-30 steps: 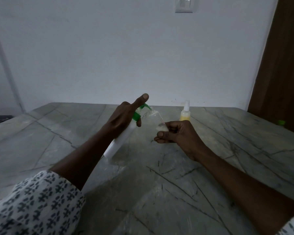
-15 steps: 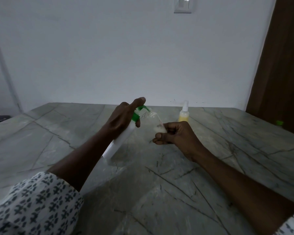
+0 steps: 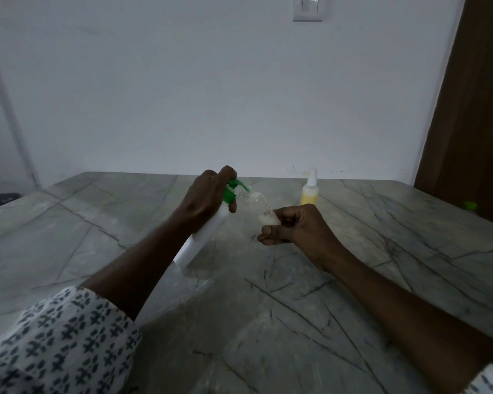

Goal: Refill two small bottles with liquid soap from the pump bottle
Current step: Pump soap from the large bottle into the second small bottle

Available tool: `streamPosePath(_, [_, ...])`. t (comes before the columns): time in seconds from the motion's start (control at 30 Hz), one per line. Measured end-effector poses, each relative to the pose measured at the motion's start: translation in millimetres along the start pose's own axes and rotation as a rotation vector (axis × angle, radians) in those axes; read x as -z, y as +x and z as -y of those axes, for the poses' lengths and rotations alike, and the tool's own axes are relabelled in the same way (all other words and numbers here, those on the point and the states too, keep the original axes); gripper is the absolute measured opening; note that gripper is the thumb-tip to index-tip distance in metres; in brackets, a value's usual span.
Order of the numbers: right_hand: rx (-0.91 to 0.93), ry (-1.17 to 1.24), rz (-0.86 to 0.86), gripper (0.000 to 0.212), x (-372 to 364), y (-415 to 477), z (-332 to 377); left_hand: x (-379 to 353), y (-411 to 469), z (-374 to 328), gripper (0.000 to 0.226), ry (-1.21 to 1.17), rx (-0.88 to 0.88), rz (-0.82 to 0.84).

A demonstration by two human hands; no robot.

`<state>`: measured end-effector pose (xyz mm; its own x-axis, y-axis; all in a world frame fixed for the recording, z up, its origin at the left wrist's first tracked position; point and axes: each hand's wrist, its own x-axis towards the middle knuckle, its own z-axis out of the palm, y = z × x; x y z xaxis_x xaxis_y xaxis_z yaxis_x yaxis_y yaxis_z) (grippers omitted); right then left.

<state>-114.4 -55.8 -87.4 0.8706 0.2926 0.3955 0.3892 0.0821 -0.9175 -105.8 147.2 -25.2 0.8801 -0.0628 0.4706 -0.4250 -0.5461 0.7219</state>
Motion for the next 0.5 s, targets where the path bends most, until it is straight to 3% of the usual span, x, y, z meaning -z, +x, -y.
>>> streamPosePath(0.2, [0.013,0.011,-0.033,0.028,3.3,0.9,0.5,-2.2,0.1,1.1,0.075,-0.013,0.046,-0.036])
streamPosePath(0.5, [0.012,-0.018,-0.031,0.029,5.6,2.2,-2.5,-3.4,1.1,-1.4,0.072,0.011,0.049,-0.013])
